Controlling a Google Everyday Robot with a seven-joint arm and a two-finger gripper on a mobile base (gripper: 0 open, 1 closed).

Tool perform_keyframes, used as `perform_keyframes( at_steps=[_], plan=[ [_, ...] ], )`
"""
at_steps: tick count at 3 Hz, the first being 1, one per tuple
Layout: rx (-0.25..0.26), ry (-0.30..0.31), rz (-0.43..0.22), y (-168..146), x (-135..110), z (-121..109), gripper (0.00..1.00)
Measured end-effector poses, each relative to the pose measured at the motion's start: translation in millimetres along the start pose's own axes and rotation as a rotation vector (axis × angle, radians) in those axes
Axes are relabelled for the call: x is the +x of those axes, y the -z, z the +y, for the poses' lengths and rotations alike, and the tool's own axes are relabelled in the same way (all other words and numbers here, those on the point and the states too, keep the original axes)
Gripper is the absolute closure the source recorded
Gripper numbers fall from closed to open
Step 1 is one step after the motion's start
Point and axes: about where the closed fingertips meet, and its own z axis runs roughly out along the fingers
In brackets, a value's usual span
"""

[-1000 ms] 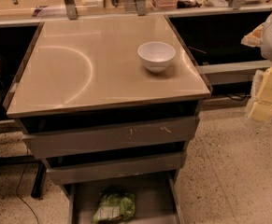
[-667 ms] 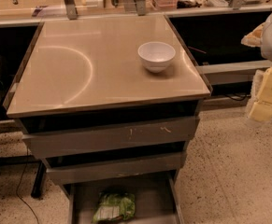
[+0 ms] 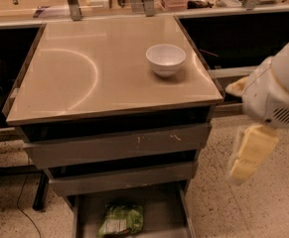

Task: Pick green rice chip bag from bottom drawer and place on counter

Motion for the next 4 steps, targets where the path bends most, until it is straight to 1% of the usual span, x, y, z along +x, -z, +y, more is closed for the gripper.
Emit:
perform_keyframes(
  at_steps=[1, 2, 3, 4],
  plan=[
    [-0.08, 0.002, -0.062, -71, -17, 35, 0.0],
    [-0.121, -0.006, -0.037, -99, -6, 54, 0.0],
    [-0.123, -0.006, -0.036, -98, -5, 55, 0.0],
    [-0.167, -0.02, -0.058, -121, -10, 67, 0.0]
  ],
)
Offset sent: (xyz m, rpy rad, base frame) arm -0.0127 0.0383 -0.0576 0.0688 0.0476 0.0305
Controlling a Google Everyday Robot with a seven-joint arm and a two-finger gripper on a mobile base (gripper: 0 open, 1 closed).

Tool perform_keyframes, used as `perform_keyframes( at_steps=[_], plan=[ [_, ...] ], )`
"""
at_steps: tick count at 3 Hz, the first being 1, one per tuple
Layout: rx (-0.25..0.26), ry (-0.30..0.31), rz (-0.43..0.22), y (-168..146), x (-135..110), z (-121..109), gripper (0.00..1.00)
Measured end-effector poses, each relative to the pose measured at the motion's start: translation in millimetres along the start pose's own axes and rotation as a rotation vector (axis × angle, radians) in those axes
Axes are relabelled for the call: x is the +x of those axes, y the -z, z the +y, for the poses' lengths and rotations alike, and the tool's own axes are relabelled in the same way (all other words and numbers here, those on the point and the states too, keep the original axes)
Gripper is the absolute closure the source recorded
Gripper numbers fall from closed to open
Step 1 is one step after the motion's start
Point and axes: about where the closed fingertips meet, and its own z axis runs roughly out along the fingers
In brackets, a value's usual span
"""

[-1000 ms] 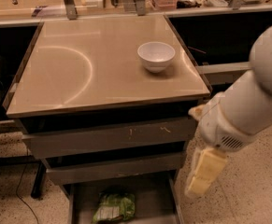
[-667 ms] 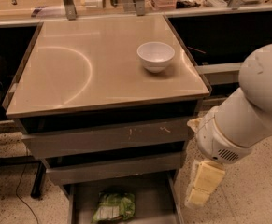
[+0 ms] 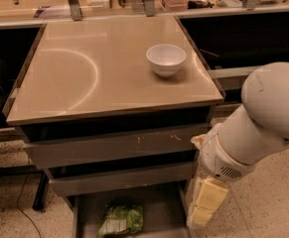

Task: Pick green rice chip bag from bottom drawer and place on counter

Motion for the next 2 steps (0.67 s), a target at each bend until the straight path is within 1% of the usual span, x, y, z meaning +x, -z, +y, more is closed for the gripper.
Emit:
perform_keyframes(
  at_steps=[1, 2],
  plan=[
    [-0.08, -0.068, -0.028, -67, -4, 21, 0.0],
    [-0.157, -0.144, -0.031, -154, 1, 37, 0.0]
  ],
)
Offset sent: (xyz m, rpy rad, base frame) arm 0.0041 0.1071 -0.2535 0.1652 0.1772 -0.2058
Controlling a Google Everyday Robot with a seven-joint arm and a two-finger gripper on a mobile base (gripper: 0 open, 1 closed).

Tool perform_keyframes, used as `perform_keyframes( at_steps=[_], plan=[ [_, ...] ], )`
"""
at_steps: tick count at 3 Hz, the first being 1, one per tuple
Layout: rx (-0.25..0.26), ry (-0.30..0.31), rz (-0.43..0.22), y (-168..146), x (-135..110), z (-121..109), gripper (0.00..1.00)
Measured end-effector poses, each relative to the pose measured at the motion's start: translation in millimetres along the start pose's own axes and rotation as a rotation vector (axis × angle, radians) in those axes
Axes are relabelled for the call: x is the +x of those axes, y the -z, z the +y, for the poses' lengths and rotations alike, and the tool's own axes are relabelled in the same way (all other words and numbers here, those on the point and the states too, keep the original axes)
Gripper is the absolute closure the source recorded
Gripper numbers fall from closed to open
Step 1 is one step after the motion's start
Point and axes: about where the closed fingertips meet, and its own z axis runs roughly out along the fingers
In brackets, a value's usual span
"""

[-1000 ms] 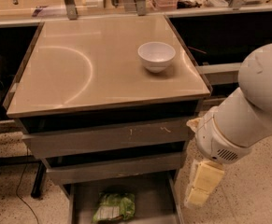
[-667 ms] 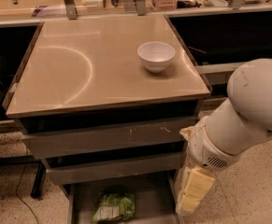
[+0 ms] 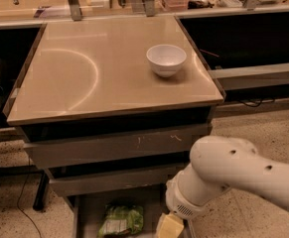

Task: Pick green rice chip bag from bottom drawer and place on counter

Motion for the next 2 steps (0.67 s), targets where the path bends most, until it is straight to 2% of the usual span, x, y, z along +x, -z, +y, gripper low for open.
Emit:
perform_keyframes(
  at_steps=[1, 2],
  plan=[
    [-0.029, -0.058, -0.032, -70, -4, -18, 0.0],
    [0.001, -0.072, -0.081, -80, -14, -31, 0.0]
  ],
)
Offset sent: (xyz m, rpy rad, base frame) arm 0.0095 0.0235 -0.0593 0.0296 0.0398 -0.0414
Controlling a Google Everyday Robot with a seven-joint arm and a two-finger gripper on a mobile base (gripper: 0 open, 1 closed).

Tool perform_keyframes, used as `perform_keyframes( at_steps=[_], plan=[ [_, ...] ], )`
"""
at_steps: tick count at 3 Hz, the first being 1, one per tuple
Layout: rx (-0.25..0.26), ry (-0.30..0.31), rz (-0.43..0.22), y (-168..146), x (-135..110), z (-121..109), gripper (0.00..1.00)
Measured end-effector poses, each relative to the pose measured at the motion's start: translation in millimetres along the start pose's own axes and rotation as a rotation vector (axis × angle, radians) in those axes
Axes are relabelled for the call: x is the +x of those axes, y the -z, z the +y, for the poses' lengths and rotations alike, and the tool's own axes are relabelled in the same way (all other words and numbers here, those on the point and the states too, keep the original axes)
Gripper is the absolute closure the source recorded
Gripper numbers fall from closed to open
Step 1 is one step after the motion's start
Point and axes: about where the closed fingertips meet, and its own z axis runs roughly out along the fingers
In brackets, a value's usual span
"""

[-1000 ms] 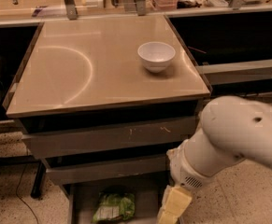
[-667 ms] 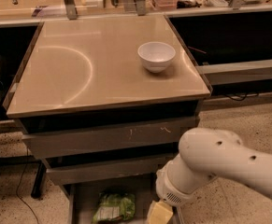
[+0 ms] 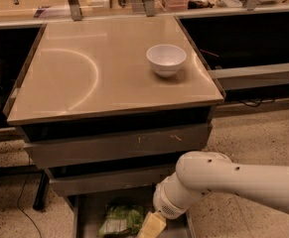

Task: Pick green rice chip bag from bottom drawer and place on counter

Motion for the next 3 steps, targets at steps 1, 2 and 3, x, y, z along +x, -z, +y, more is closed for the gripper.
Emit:
perform_keyframes(
  at_steps=[1, 2, 3],
  plan=[
    [0.001, 0.001, 0.0, 1, 0, 0, 0.0],
    [-0.027, -0.011, -0.036, -32, 0, -9, 0.0],
    [-0.031, -0.038, -0.094, -87, 7, -38, 0.0]
  ],
)
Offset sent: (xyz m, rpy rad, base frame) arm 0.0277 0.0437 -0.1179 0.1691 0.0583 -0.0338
